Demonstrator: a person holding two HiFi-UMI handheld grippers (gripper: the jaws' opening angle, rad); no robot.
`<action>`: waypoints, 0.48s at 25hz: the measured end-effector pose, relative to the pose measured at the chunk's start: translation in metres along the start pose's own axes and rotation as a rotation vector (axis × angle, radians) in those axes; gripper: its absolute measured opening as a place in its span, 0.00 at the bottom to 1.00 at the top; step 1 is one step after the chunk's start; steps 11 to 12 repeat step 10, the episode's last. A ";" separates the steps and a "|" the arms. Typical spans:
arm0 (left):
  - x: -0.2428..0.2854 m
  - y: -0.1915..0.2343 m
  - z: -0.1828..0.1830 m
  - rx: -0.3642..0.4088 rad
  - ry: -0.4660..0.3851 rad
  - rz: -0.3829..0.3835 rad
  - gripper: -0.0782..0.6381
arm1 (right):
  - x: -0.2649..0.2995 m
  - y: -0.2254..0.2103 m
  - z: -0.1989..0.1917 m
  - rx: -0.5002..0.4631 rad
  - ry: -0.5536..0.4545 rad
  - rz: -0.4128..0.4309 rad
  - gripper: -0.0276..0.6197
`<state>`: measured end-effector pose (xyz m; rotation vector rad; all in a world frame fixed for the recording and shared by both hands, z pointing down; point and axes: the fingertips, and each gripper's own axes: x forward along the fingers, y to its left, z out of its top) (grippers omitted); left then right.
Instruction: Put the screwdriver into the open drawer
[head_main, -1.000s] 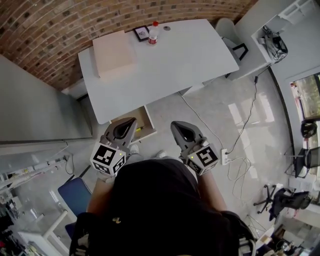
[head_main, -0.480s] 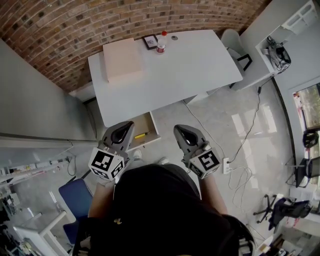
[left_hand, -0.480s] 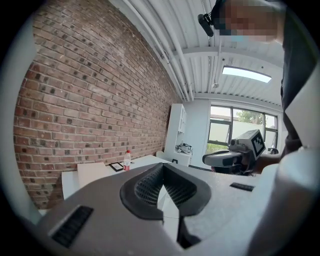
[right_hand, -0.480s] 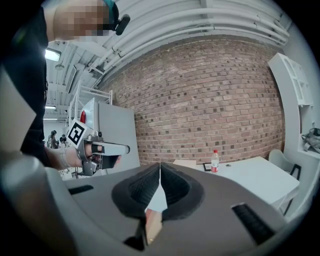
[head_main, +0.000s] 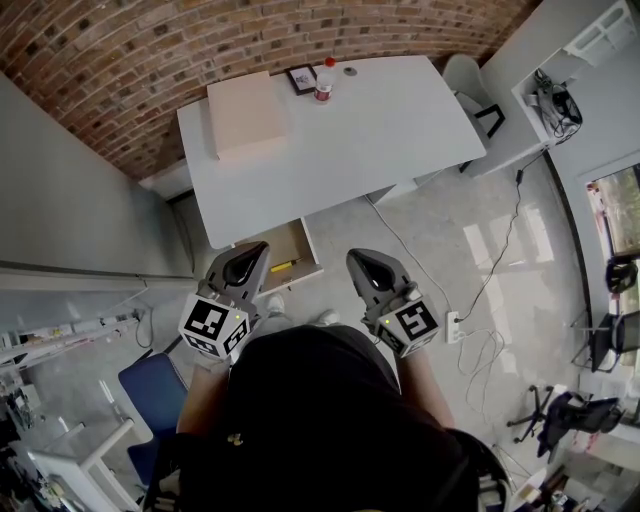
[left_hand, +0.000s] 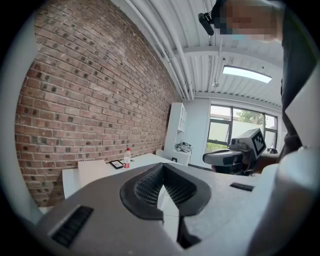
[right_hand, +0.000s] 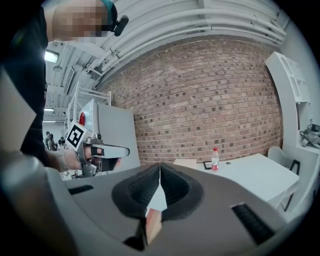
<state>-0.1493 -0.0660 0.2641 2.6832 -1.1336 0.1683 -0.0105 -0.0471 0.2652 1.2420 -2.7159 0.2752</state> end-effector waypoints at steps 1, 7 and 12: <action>0.000 0.001 0.000 0.001 0.000 -0.001 0.11 | 0.000 0.000 0.000 0.002 0.001 -0.003 0.06; 0.000 0.002 0.002 0.006 0.002 -0.007 0.11 | -0.006 -0.001 0.001 0.012 -0.005 -0.028 0.06; 0.000 0.002 0.000 0.004 0.004 -0.007 0.11 | -0.007 -0.002 0.001 0.013 -0.003 -0.038 0.06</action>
